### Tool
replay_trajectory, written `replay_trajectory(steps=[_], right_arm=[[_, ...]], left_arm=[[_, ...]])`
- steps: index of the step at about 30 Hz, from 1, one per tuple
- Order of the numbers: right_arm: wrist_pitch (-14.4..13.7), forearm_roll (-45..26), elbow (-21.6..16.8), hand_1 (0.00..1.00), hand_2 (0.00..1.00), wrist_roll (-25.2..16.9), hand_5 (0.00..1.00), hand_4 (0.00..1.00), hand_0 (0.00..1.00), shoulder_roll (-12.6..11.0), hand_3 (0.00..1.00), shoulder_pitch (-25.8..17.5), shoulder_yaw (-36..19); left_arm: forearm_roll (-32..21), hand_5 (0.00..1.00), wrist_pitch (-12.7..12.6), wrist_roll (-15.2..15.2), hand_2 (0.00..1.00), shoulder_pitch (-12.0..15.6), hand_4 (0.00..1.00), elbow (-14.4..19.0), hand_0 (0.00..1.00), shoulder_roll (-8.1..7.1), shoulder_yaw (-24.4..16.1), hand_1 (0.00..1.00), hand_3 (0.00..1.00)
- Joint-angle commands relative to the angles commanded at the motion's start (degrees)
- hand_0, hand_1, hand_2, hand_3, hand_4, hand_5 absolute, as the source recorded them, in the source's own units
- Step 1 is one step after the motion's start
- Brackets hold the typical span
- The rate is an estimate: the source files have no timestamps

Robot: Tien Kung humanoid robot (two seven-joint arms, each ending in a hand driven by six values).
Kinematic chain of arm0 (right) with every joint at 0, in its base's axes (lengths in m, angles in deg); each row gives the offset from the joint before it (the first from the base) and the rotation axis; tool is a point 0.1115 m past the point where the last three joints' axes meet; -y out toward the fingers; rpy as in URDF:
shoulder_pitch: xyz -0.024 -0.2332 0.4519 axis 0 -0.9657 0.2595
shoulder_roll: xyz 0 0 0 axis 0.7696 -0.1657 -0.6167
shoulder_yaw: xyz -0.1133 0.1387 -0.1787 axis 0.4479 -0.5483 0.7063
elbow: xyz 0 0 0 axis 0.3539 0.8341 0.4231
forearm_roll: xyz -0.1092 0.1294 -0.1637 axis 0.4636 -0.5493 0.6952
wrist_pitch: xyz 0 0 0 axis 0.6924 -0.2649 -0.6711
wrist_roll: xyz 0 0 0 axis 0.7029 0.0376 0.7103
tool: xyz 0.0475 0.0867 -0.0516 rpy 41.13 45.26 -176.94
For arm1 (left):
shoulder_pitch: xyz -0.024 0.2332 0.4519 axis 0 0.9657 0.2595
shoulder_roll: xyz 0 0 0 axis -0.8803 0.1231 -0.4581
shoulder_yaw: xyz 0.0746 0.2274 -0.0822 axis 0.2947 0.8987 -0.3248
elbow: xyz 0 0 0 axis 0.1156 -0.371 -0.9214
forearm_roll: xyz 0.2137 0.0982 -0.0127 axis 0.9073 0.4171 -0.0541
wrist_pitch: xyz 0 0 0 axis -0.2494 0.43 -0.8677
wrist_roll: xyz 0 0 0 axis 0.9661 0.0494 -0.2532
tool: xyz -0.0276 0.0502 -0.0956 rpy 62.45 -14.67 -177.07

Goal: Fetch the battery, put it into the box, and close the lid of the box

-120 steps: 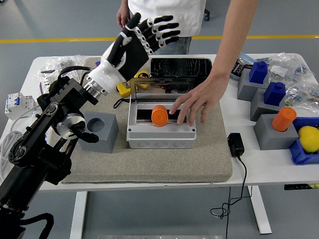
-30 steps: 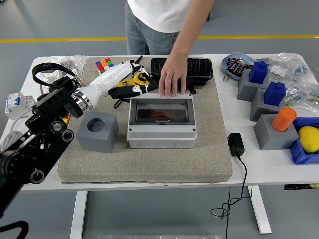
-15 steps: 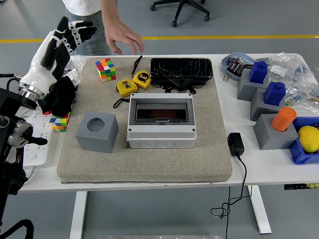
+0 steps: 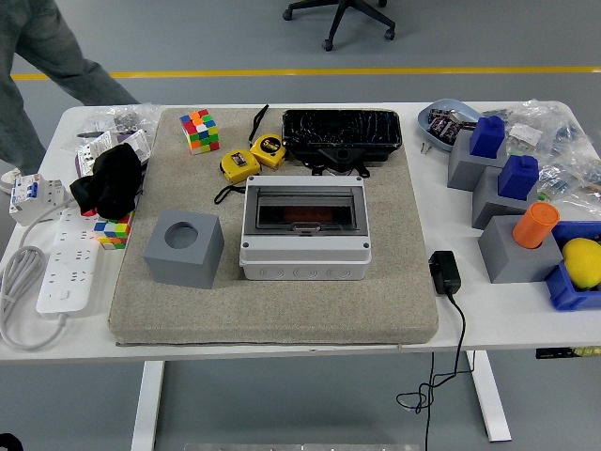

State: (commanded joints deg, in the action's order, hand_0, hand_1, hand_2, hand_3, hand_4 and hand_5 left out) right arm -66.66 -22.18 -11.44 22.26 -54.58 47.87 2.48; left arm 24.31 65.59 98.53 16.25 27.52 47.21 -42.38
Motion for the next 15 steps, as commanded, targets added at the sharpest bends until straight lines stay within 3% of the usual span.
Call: replay_trajectory(steps=[12, 15], right_arm=[[-0.1, 1.6, 0.0, 0.778, 0.76, -0.3, 0.998, 0.998, 0.812, 1.8, 0.801, -1.5, -1.1], [-0.1, 1.7, 0.0, 0.778, 0.761, -0.5, 0.998, 0.998, 0.811, 2.3, 0.802, -1.8, -0.8]], left_arm=[[28.9, 0.998, -2.5, 0.7, 0.998, 5.4, 0.998, 0.3, 0.998, 1.43, -1.2, 0.998, 0.998], [29.7, 0.998, -2.8, 2.0, 0.998, 6.1, 0.998, -0.1, 0.998, 1.41, -0.8, 0.998, 0.998]])
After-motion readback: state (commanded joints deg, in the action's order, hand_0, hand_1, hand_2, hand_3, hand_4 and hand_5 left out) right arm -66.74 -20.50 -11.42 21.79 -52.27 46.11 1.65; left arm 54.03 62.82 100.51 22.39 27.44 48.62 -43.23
